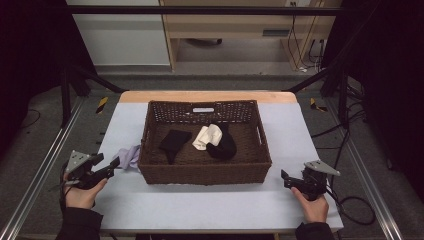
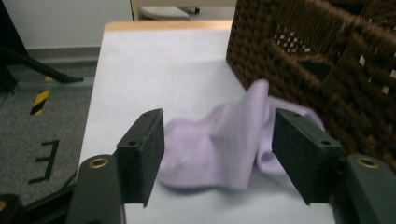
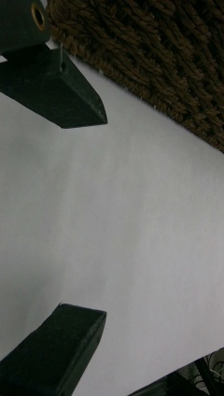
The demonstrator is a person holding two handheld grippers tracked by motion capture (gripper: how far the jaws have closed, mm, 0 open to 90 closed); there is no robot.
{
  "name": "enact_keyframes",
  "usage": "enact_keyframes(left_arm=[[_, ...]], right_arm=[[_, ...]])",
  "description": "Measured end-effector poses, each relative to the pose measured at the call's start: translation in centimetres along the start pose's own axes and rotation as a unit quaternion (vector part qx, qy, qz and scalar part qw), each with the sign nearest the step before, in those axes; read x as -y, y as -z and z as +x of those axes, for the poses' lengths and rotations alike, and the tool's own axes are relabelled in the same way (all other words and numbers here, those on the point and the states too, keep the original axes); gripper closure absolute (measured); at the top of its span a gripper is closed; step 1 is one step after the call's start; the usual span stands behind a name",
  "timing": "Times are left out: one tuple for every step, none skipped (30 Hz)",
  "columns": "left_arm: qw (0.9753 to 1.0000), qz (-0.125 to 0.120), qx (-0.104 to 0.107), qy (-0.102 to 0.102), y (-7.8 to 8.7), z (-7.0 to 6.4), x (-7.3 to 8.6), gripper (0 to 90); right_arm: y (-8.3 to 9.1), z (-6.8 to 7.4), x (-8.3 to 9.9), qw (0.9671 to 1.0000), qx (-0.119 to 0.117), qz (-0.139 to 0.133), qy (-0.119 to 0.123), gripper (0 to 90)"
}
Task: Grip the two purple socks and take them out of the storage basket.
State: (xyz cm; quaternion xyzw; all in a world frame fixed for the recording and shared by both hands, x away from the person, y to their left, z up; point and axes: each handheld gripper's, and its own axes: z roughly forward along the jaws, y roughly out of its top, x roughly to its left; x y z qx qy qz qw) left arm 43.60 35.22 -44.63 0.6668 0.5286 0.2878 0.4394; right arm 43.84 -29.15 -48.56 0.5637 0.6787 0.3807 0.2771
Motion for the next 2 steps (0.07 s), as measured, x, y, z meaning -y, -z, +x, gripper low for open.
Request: enact_keyframes(left_arm=[[1.0000,0.006,-0.001,0.000,0.06,0.15,0.37,33.0],[0.9999,0.010,0.000,0.002,0.10,0.22,0.57,32.3]], right_arm=[[0.01,-0.01,0.00,1.0000,0.000,-0.001,0.000,6.8],[0.01,-0.02,0.00,1.0000,-0.001,0.000,-0.001,6.8]])
